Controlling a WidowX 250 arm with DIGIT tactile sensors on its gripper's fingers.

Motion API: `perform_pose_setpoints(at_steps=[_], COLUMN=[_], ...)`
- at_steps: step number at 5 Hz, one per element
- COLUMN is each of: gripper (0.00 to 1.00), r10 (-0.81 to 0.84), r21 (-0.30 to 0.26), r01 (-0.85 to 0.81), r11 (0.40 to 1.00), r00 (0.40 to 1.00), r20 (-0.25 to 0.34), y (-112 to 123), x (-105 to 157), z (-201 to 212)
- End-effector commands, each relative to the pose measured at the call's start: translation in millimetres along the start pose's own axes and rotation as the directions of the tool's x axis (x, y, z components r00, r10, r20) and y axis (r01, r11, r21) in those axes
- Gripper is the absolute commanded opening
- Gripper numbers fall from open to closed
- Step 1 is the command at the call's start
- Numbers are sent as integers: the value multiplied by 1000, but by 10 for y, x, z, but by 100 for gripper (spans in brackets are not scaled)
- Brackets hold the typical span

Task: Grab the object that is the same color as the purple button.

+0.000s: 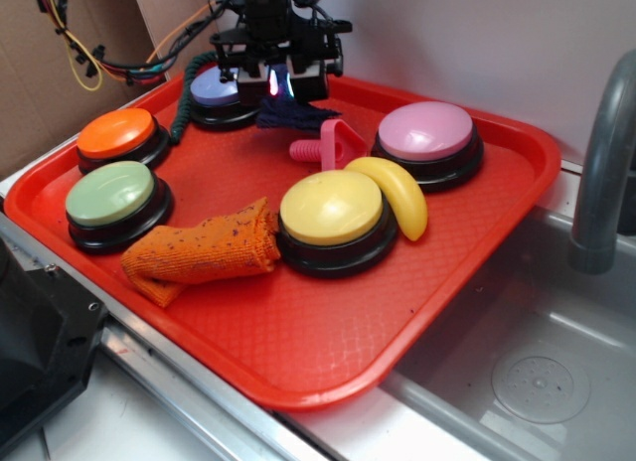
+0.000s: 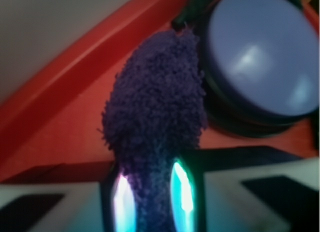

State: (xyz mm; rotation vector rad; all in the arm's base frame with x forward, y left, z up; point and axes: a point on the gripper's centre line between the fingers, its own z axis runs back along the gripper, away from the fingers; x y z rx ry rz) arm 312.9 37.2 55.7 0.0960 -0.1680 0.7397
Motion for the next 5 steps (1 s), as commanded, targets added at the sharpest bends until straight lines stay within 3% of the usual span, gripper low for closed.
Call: perform_pose_setpoints(at_steps=[1,2,3,4,5], gripper=[0,0,0,0,0], r10=[-245,-317,-363,-393,-397], r21=[-100,-100,-57,-2,25], r01=[241,309,359,398,405], r11=[965,946,932,918,914], r00=[969,945,925,906,905], r20=[-28,-78,-113,-155,-153], y=[296,487,683,784,800], x=[-97,-229,-402,-492,-479], z=[768,949,1017,1051,1037])
